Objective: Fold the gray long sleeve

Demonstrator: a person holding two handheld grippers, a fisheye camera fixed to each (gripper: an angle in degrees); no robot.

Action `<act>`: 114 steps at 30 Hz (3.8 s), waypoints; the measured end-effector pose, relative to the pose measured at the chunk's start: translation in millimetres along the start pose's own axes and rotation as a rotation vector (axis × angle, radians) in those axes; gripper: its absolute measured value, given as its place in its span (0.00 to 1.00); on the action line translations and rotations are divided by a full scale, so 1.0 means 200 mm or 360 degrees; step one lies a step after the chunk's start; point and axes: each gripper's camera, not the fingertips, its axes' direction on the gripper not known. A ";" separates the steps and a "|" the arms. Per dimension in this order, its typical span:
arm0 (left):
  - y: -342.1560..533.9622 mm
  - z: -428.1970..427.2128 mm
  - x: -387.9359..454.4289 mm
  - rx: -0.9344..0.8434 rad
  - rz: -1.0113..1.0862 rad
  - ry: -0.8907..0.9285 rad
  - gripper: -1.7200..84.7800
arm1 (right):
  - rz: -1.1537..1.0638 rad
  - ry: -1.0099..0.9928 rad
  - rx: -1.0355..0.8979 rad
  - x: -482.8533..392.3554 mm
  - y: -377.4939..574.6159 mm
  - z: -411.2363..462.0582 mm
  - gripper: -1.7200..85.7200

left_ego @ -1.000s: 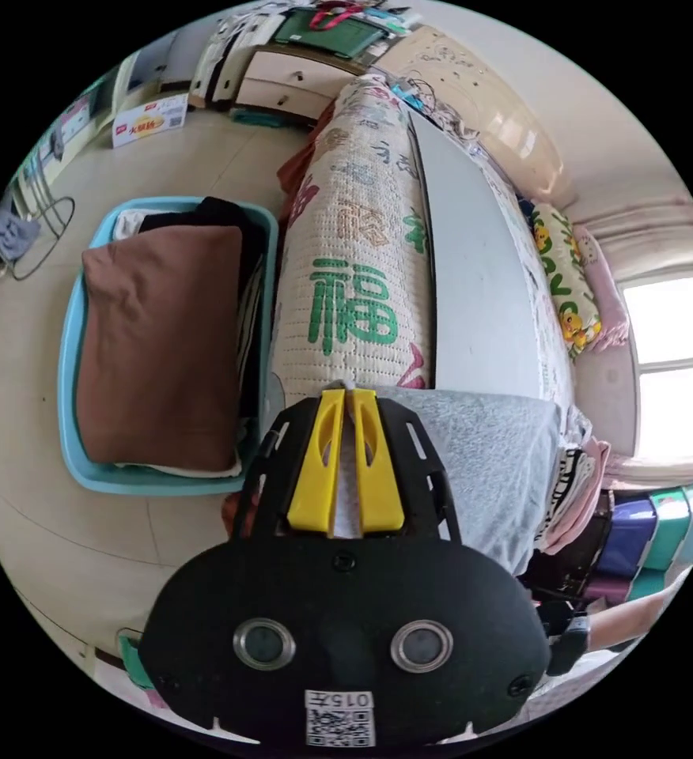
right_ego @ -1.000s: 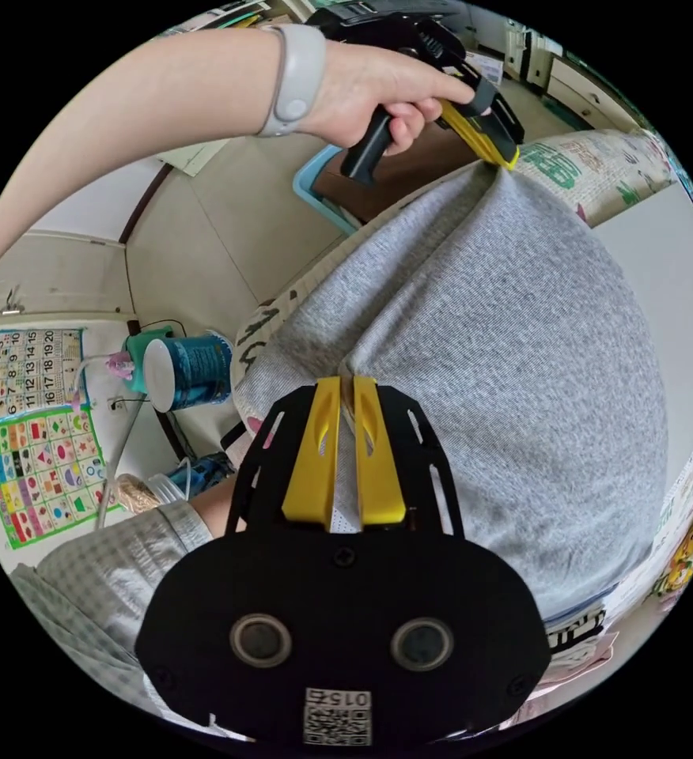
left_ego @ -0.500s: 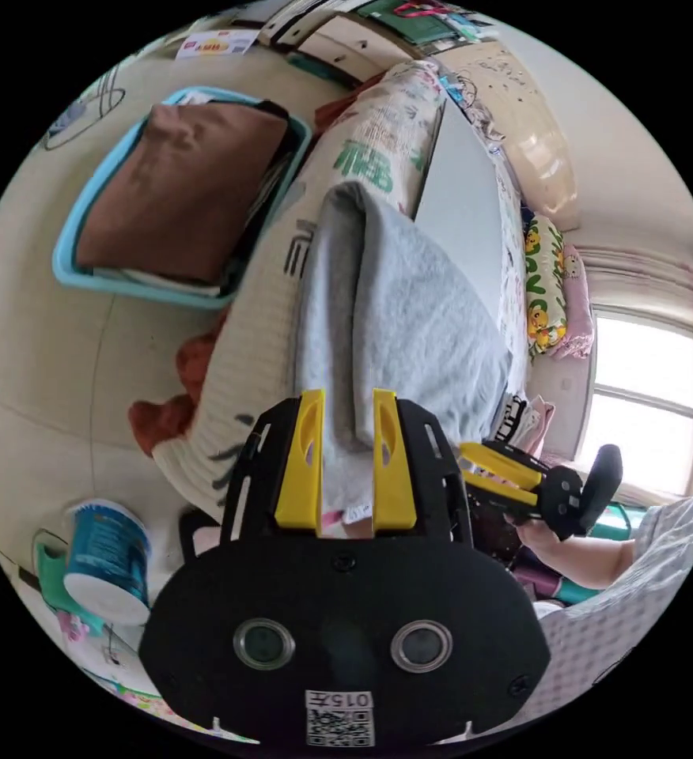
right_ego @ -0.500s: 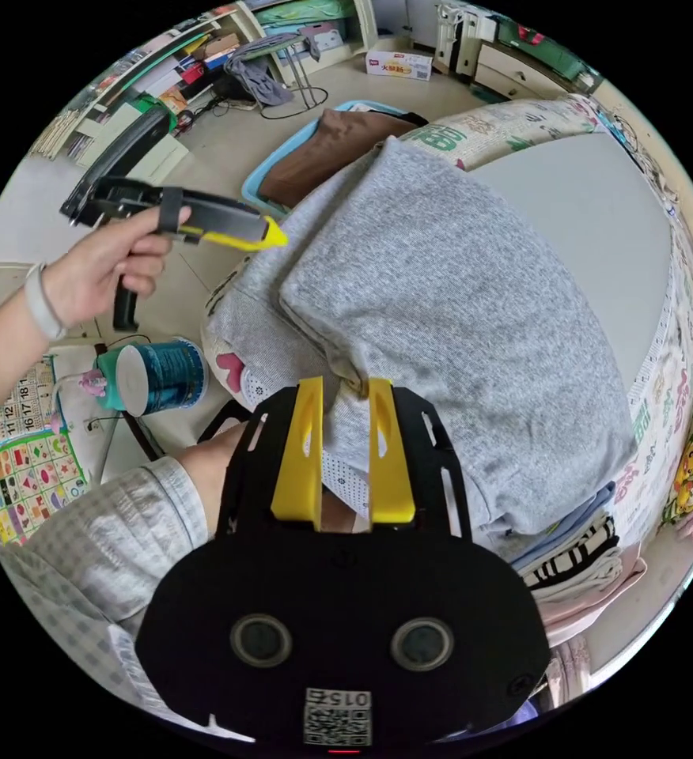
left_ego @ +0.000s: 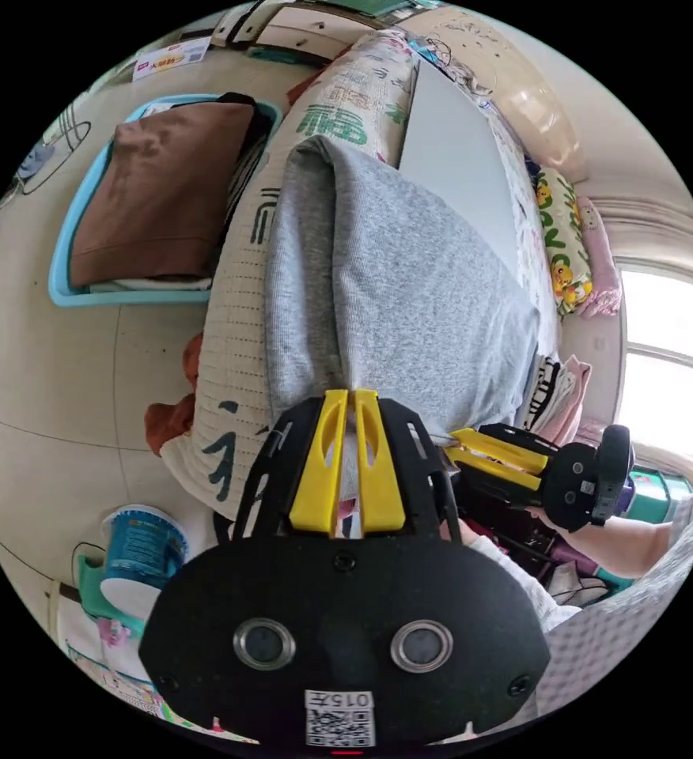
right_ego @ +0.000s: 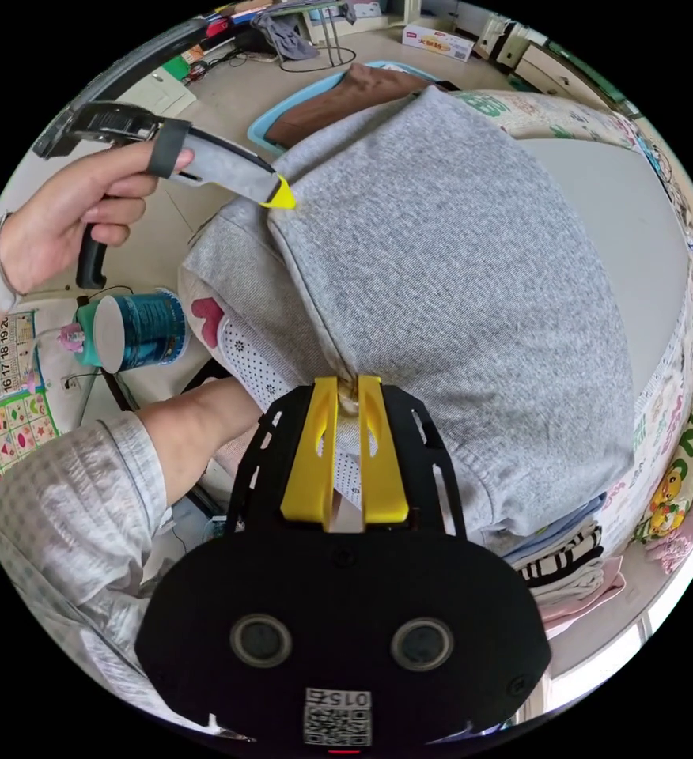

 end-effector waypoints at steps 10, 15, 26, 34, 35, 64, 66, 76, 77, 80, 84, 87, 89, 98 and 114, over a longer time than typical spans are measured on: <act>-0.19 0.07 0.66 -0.0076 0.0490 -0.0785 0.02 | -0.0032 0.0181 0.0294 0.05 0.10 0.01 0.08; -0.32 0.07 0.79 -0.0145 0.0394 -0.0938 0.02 | -0.0116 0.0120 0.0341 0.16 0.14 -0.04 0.08; -0.58 -0.01 0.63 -0.0160 0.0468 -0.0832 0.02 | -0.0581 -0.0049 0.0691 0.55 0.33 -0.18 0.08; -0.94 -0.18 0.15 -0.0436 0.0918 -0.0075 0.03 | -0.0856 -0.1303 0.0453 1.26 0.10 -0.28 0.08; -1.00 -0.18 0.07 -0.0484 0.0976 0.0056 0.03 | -0.0890 -0.1410 0.0400 1.32 0.06 -0.29 0.08; -0.42 -1.20 -0.49 0.0134 0.1750 -0.0080 0.05 | -0.0174 -0.0181 0.0999 0.61 0.98 -1.01 0.01; -0.22 -1.37 -0.48 0.0319 0.1777 -0.0090 0.06 | -0.0139 -0.0240 0.1397 0.56 1.30 -1.08 0.01; 0.63 -1.89 -0.34 0.0983 0.2063 0.0020 0.10 | 0.0254 -0.0098 0.2171 0.25 2.34 -0.92 0.01; 0.64 -1.91 -0.33 0.0992 0.2059 0.0043 0.10 | 0.0236 -0.0046 0.2117 0.20 2.39 -0.88 0.01; 0.65 -1.89 -0.30 0.0954 0.2090 0.0128 0.10 | 0.0302 0.0115 0.2047 0.14 2.53 -0.75 0.01; 0.65 -1.81 -0.27 0.0901 0.2143 0.0226 0.11 | 0.0331 0.0093 0.2035 0.13 2.67 -0.65 0.01; 0.64 -1.76 -0.20 0.0844 0.2246 0.0195 0.11 | 0.0400 0.0051 0.2314 0.04 2.81 -0.68 0.01; 0.59 -1.74 -0.12 0.0826 0.2291 0.0158 0.11 | 0.0773 0.0062 0.2472 -0.05 2.89 -0.82 0.01; 0.15 -1.88 0.35 0.0615 0.2423 0.0270 0.11 | 0.0790 0.0394 0.2675 -0.88 2.93 -1.40 0.01; 0.28 -2.07 0.48 0.0716 0.2333 0.0295 0.11 | 0.0505 0.0054 0.2913 -1.03 4.04 -1.19 0.01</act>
